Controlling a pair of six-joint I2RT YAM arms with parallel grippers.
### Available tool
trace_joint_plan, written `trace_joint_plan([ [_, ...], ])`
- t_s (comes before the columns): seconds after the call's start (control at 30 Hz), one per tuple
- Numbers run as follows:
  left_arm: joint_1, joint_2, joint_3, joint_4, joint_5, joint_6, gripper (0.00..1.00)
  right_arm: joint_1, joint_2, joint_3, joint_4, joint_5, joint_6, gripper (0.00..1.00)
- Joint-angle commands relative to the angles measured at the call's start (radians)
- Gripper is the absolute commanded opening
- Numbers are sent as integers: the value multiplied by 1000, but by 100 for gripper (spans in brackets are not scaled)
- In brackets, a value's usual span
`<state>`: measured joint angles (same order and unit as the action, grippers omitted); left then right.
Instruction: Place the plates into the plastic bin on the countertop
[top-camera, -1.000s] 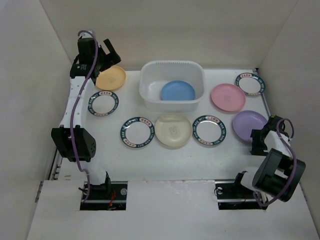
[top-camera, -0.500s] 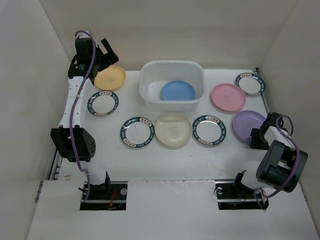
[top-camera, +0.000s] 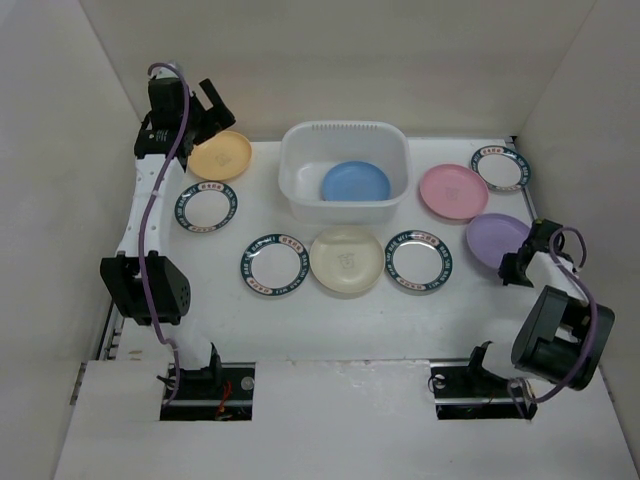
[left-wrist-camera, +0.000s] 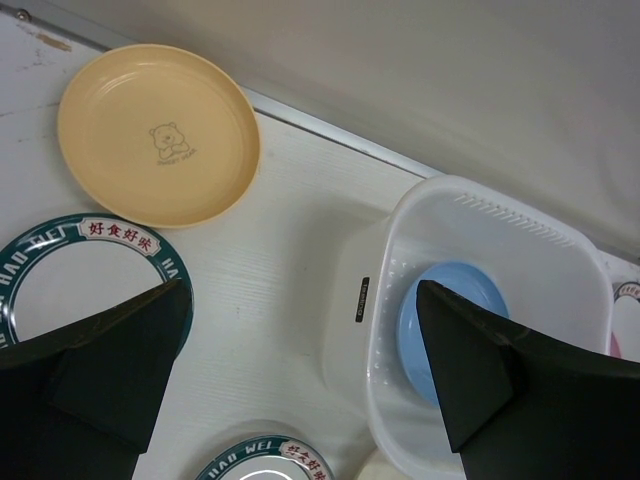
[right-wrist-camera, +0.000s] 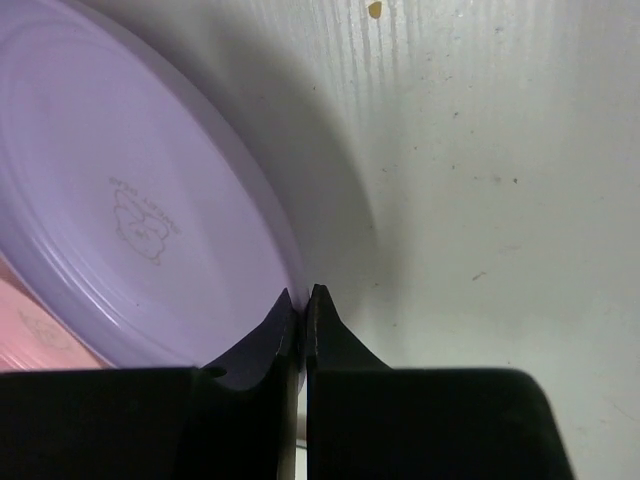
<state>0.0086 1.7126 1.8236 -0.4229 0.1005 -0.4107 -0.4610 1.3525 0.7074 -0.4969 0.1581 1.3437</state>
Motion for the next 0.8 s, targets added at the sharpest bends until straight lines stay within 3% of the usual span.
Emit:
trace_joint_plan([
  [0.0,4,-65,-6,41,4,-10,100,6,-84,-19,-89,37,21,0],
  [0.2,1,-67,-4,42,2,-14,100,26,-442,-17,-363,37,18,0],
  [0.27,1,-64,-3,42,1,-17,100,92,-545,36,-442,55,23,0],
  [0.37,1,-58,5,39,-2,-20,100,172,-590,144,-436,49,-7,0],
  [0.57,-40,-80,-33,23,-28,-28,100,409,-318,474,-292,4,-222,0],
  [0.77,-54,-163,-168,12,-45,-33,100,653,55,907,-307,81,-546,0],
])
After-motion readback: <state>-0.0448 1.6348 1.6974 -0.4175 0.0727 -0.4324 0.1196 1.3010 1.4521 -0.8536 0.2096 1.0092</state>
